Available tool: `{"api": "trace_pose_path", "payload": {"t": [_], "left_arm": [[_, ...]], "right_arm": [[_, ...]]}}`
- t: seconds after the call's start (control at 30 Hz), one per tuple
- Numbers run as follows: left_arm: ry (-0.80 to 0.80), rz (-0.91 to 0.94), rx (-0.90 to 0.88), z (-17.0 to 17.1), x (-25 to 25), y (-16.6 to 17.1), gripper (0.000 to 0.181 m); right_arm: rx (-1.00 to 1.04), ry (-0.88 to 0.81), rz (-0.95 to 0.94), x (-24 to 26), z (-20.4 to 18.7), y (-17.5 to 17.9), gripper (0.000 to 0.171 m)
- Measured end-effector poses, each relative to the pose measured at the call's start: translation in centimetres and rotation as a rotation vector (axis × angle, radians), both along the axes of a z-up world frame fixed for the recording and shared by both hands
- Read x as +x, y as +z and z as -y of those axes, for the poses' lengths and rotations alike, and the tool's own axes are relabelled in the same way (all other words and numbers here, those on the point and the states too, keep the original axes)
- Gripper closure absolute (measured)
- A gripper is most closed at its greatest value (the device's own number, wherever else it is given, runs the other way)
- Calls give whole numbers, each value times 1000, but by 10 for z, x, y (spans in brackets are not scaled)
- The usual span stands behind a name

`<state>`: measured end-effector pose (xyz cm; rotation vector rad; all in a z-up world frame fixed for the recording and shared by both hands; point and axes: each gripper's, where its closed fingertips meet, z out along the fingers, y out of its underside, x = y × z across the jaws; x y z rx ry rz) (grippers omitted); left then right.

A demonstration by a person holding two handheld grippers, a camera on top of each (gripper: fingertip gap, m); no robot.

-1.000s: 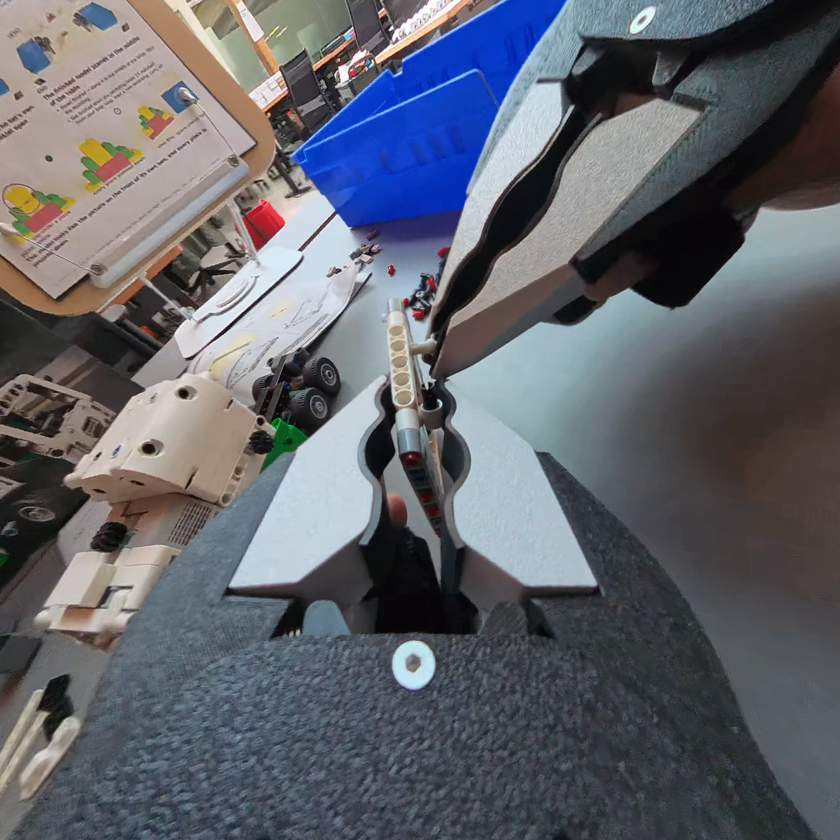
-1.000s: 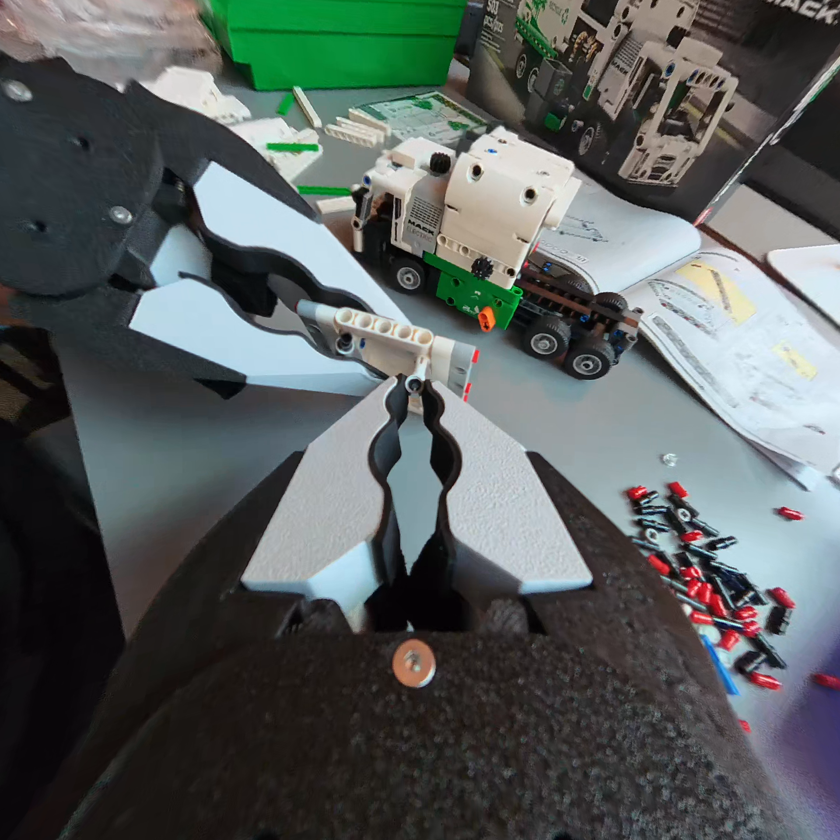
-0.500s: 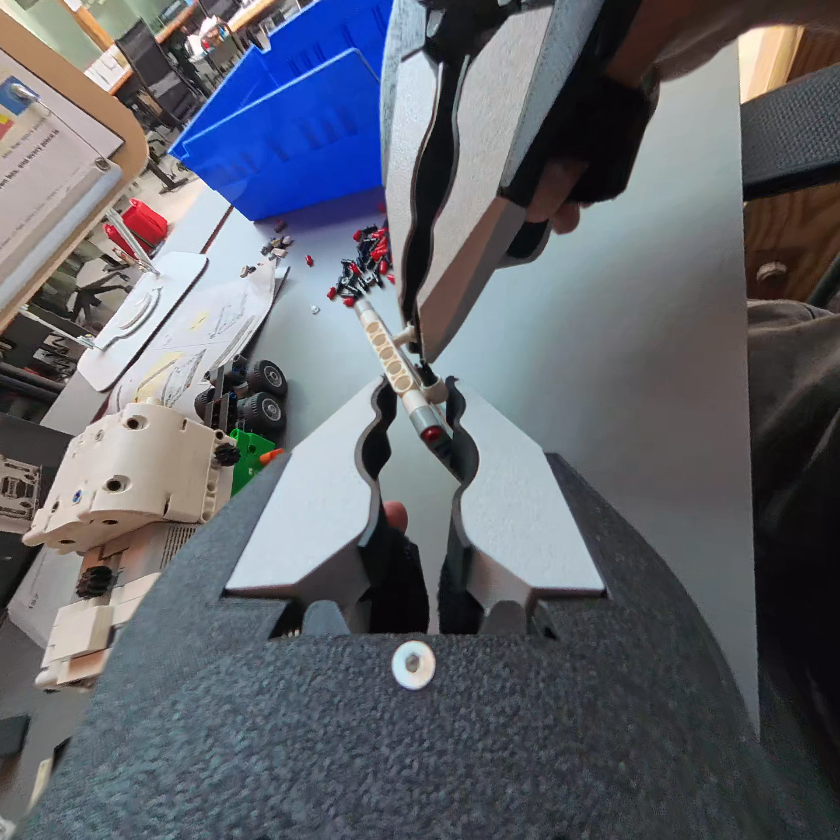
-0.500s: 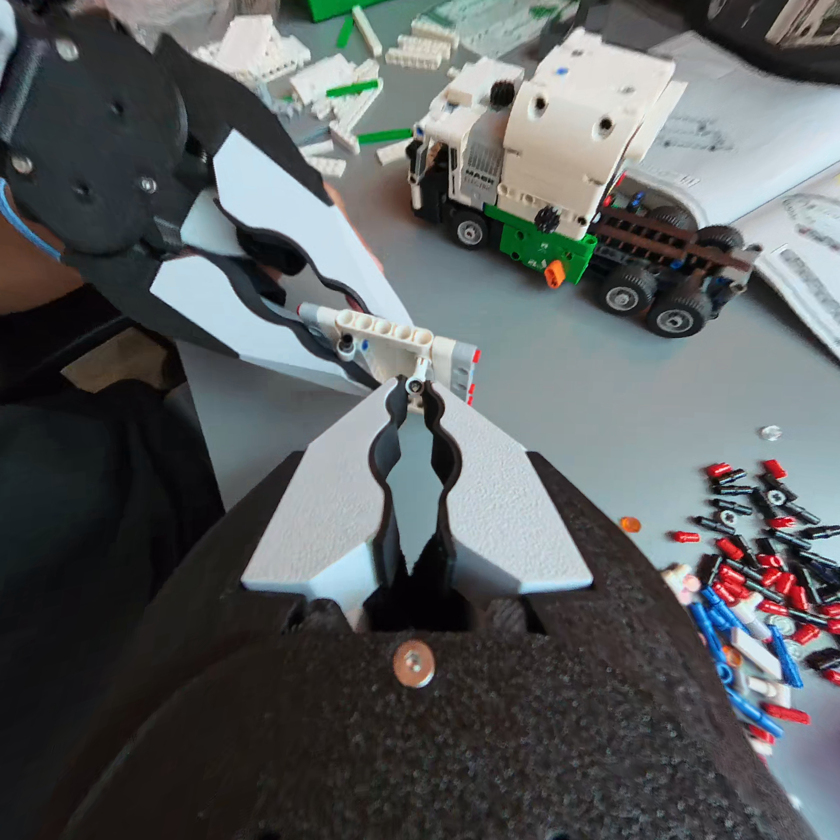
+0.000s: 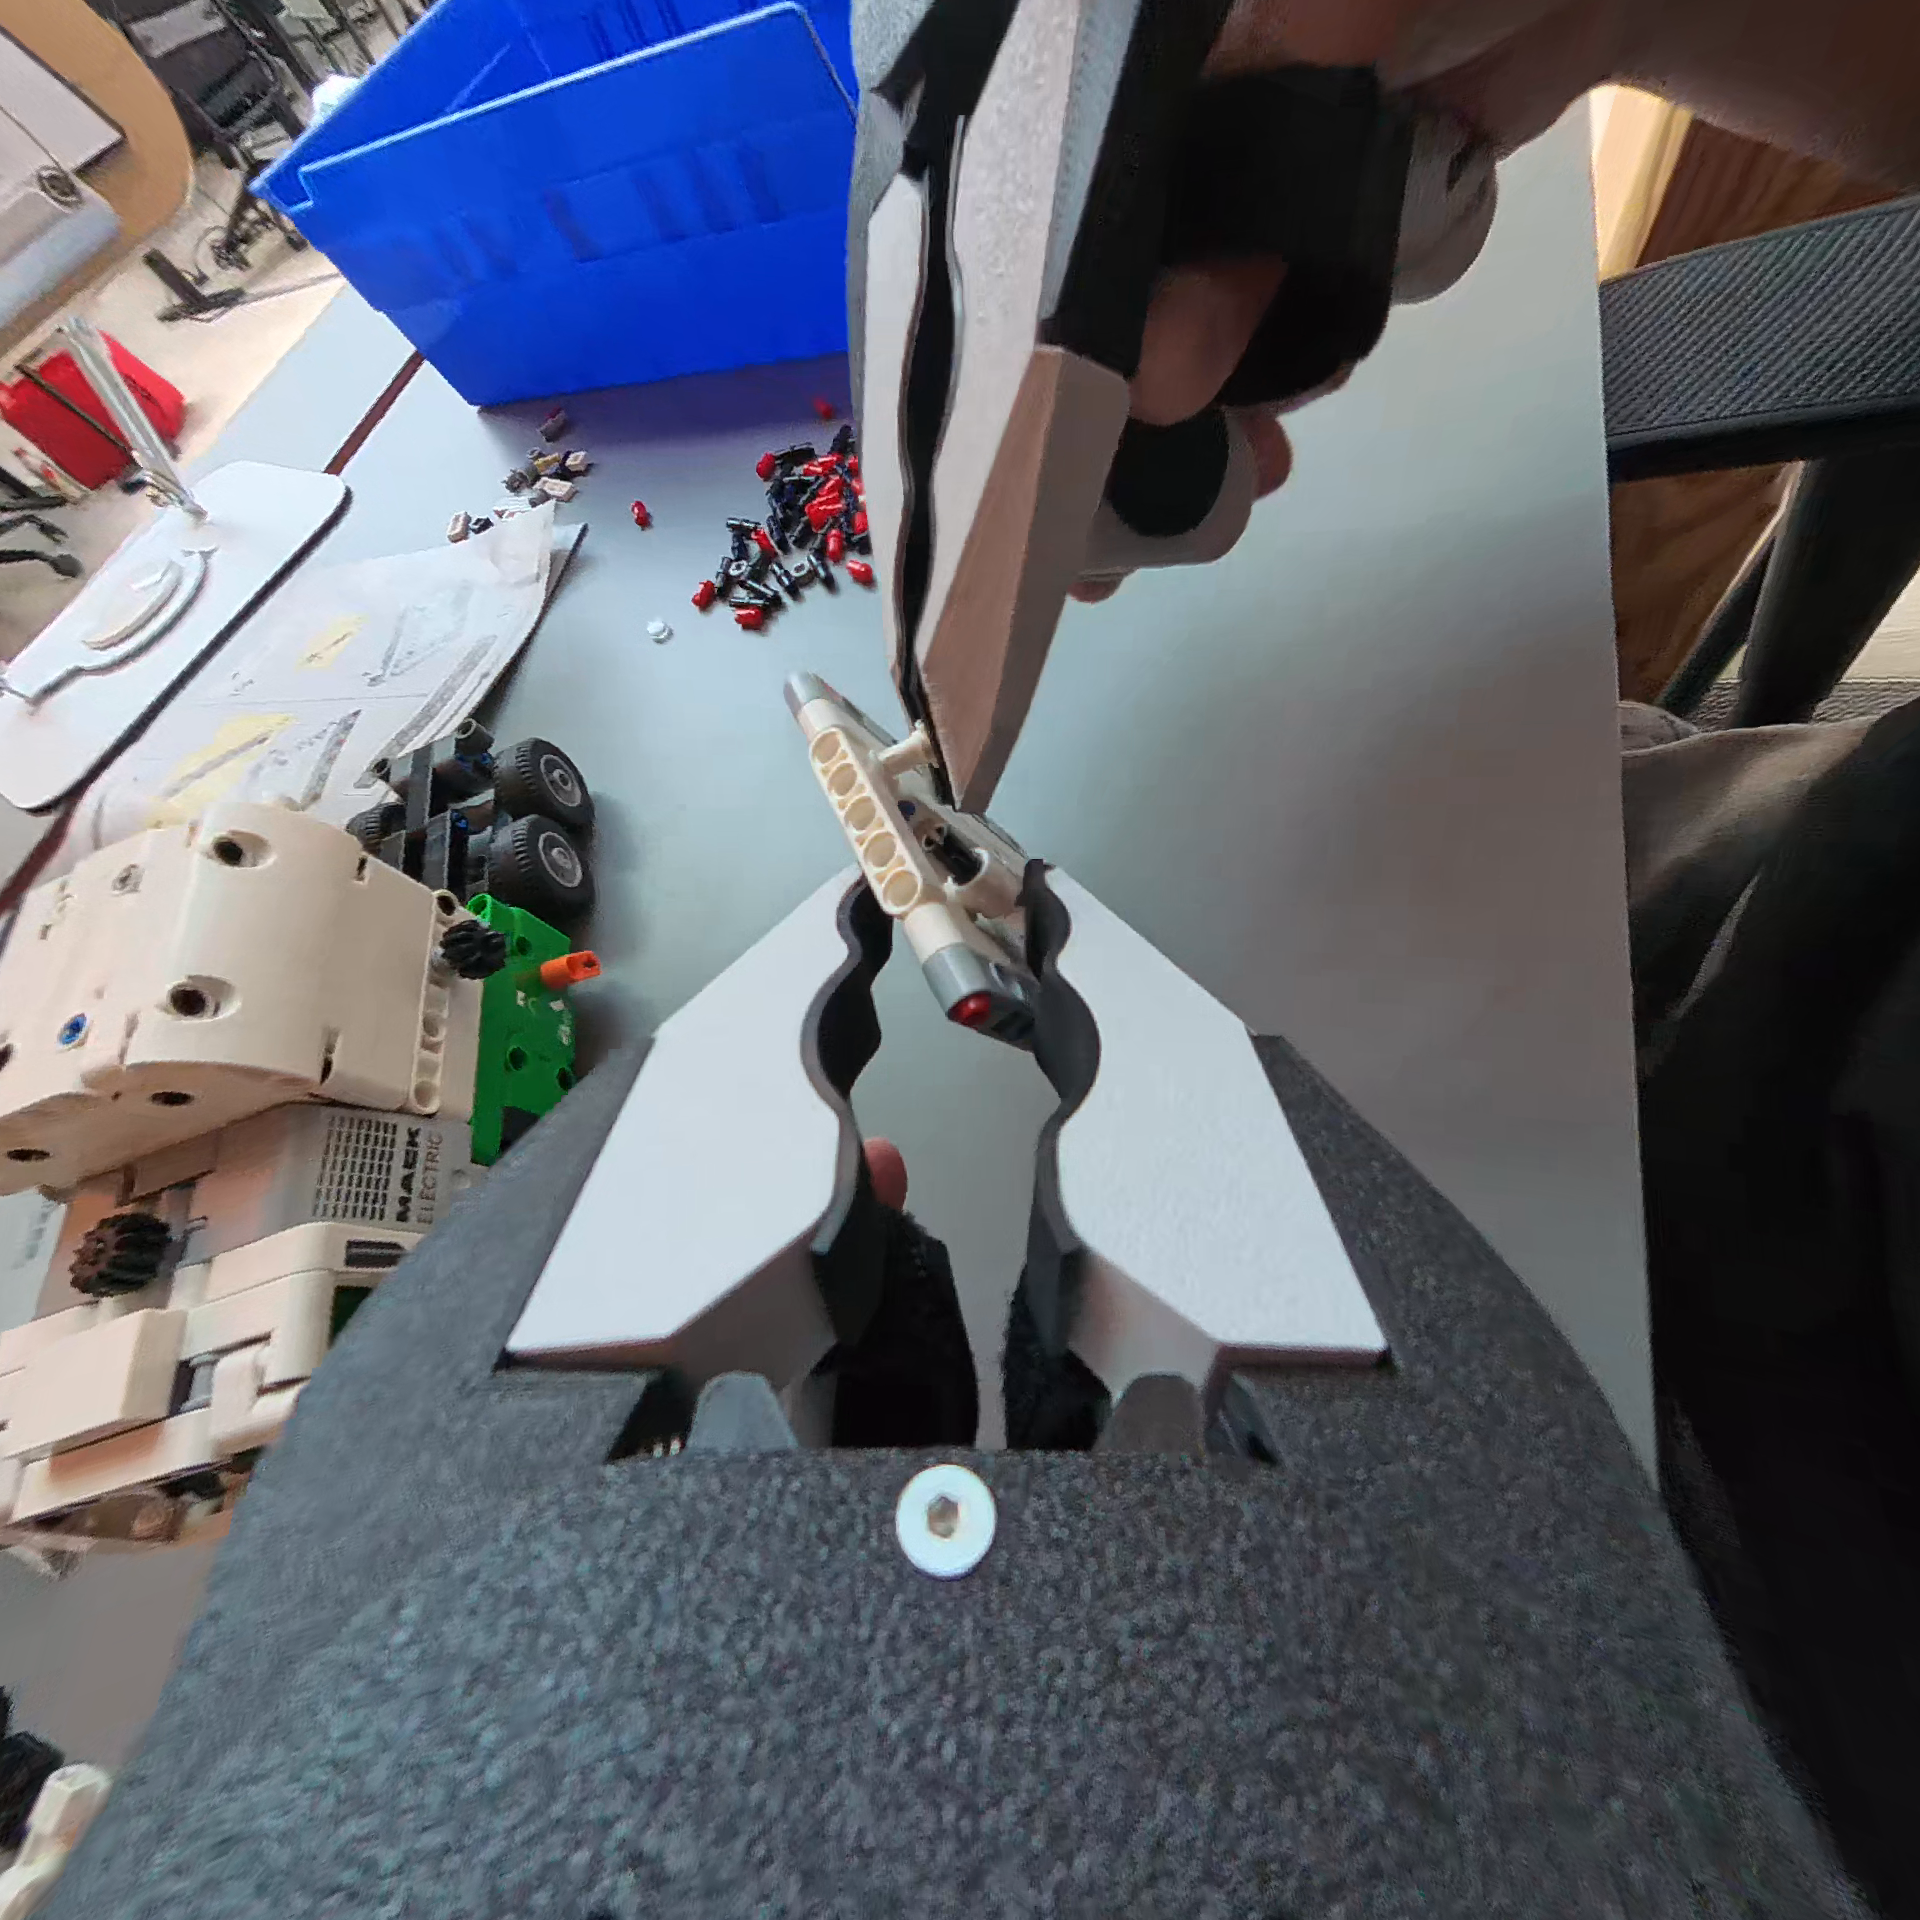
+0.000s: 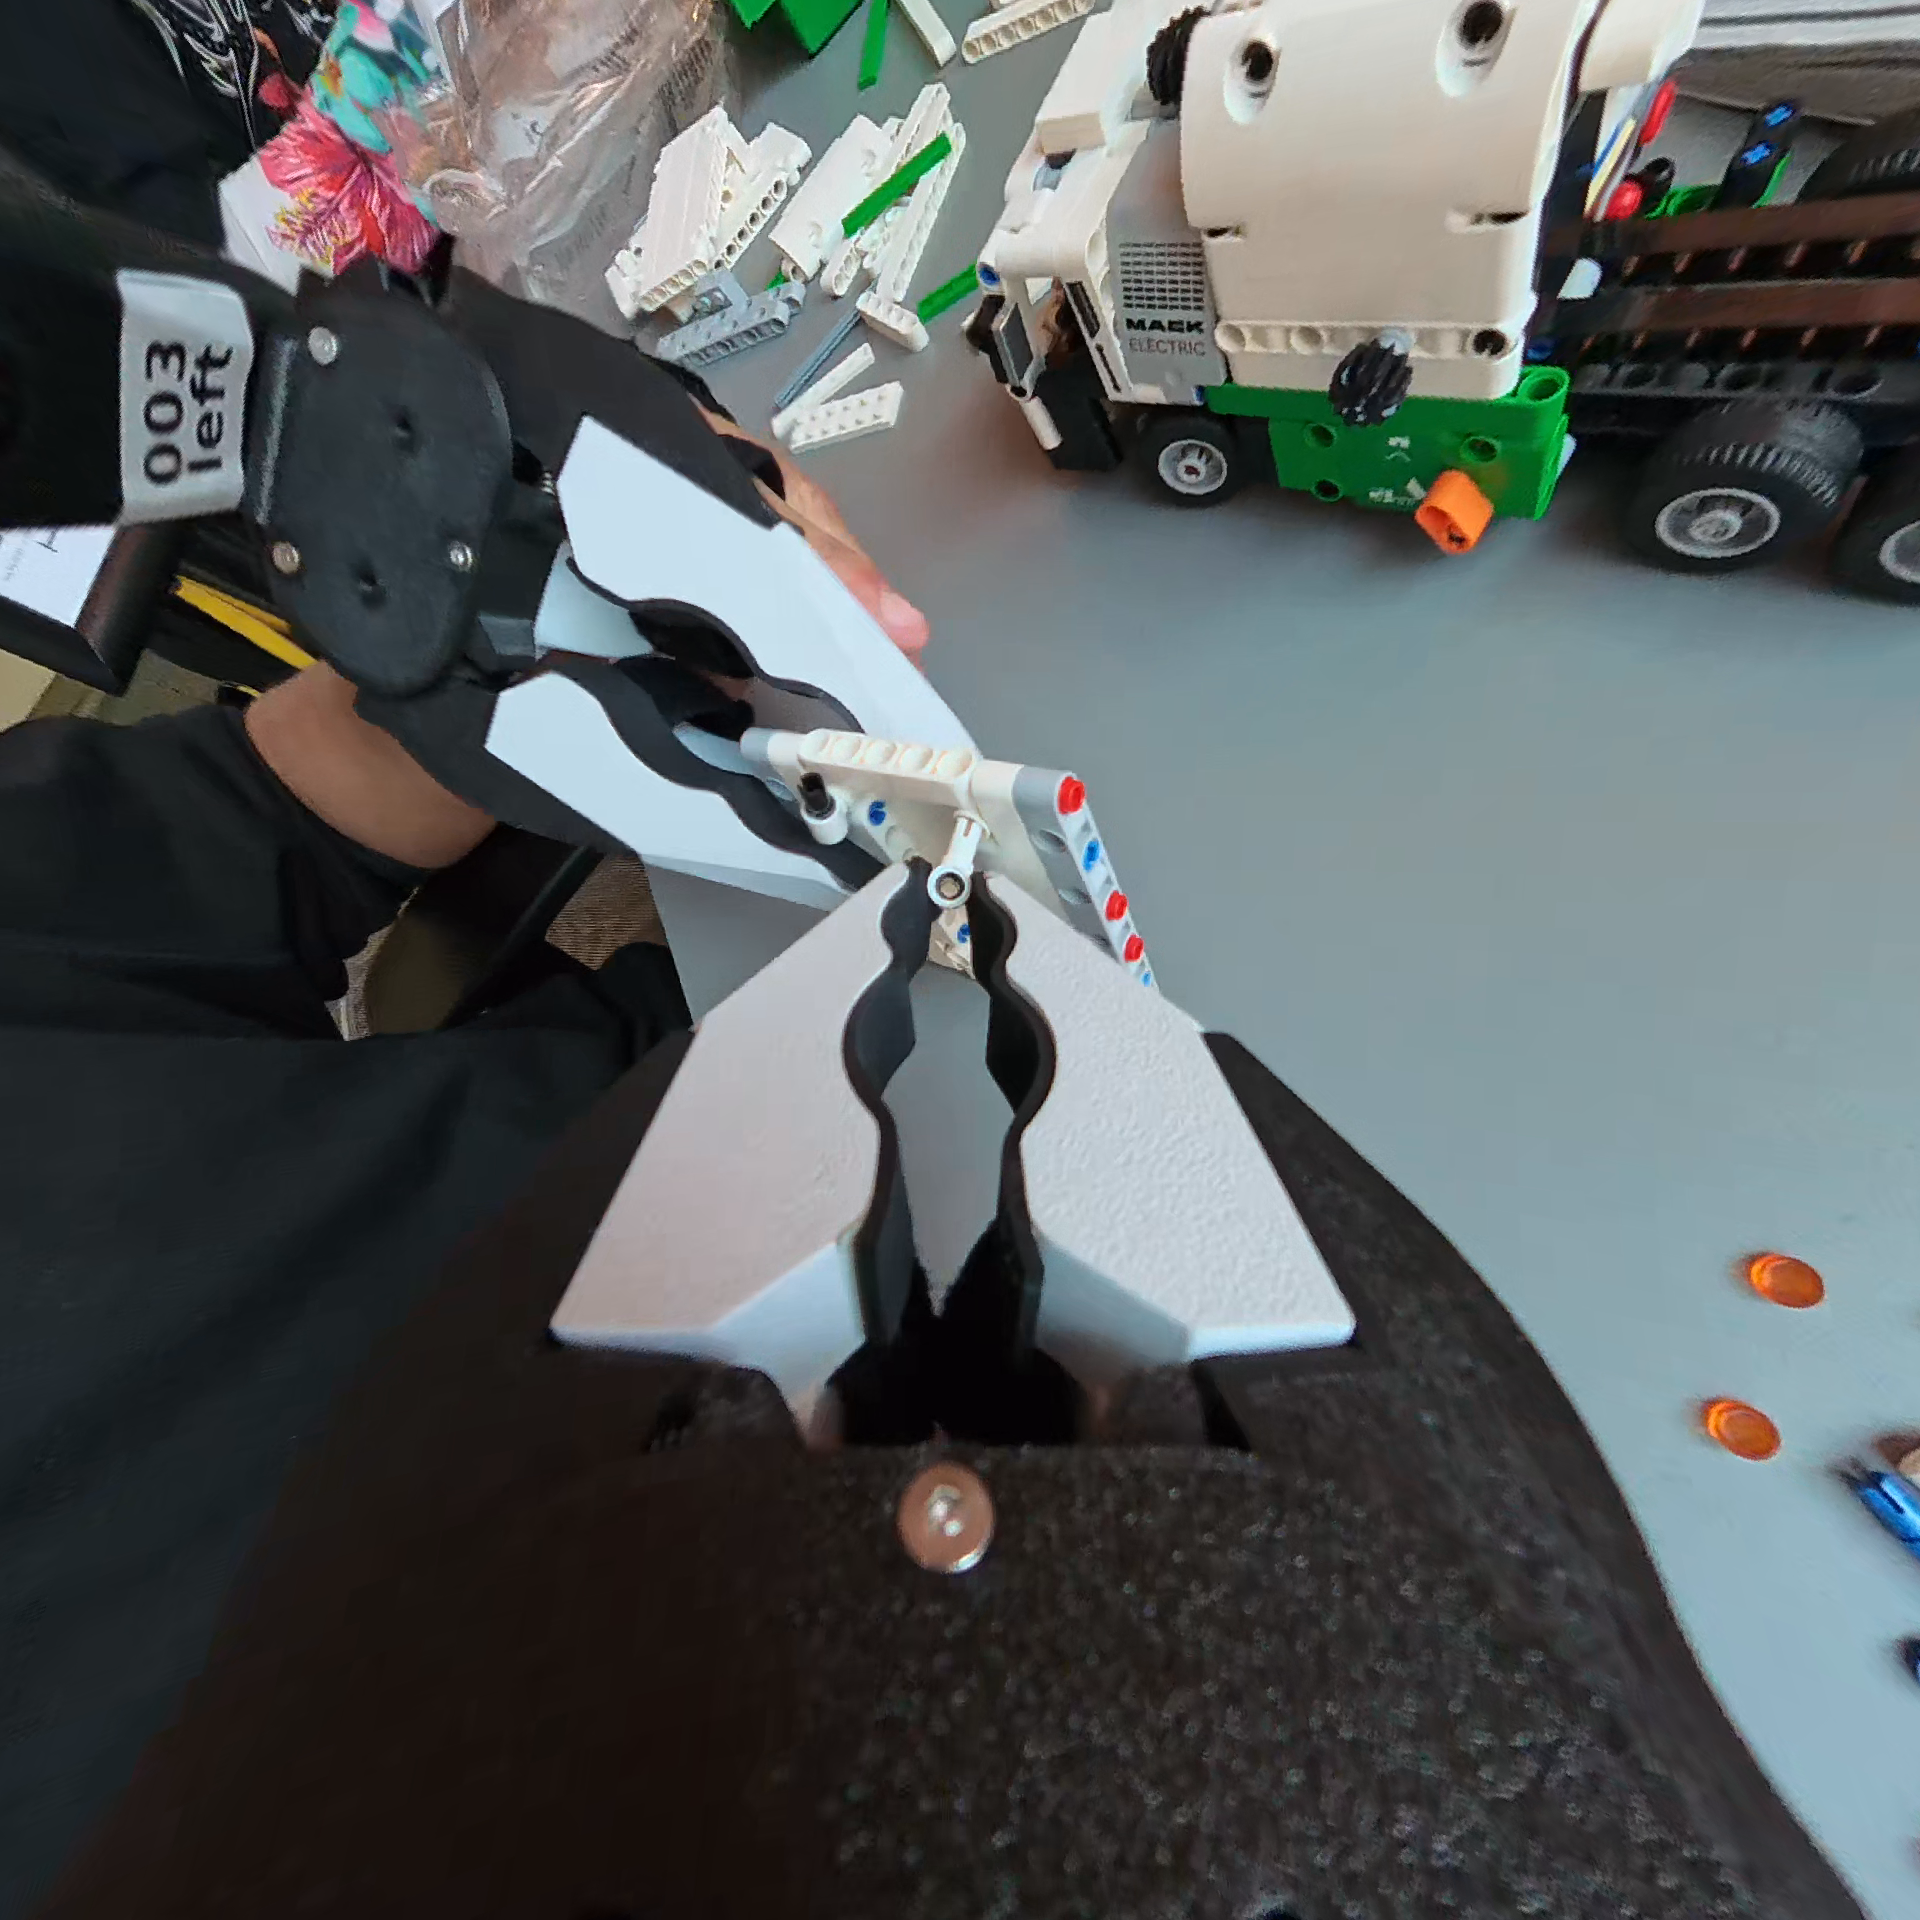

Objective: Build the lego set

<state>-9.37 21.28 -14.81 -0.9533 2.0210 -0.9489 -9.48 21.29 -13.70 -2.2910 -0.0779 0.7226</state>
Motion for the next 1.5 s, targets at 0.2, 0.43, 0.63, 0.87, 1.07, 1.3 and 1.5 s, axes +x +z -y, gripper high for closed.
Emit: {"api": "trace_pose_path", "payload": {"t": [0.2,0.43,0.63,0.87,1.07,1.3,1.5], "left_arm": [[13,35,84,6,8,-5,130],[17,149,63,10,21,15,146],[17,138,4,4,28,16,151],[79,137,147,-12,35,11,155],[98,105,130,-10,28,19,155],[35,71,24,-6,26,8,156],[1,37,-21,-7,29,10,158]], "right_arm": [[-26,17,-132,-2,0,-1,166],[-70,54,-372,-1,3,4,166],[-16,15,-481,-1,-2,3,166],[182,-6,-311,7,-16,4,166],[185,-35,-297,1,-14,13,166],[101,-77,-638,-4,-12,8,166],[109,-107,-734,0,-14,13,165]]}}
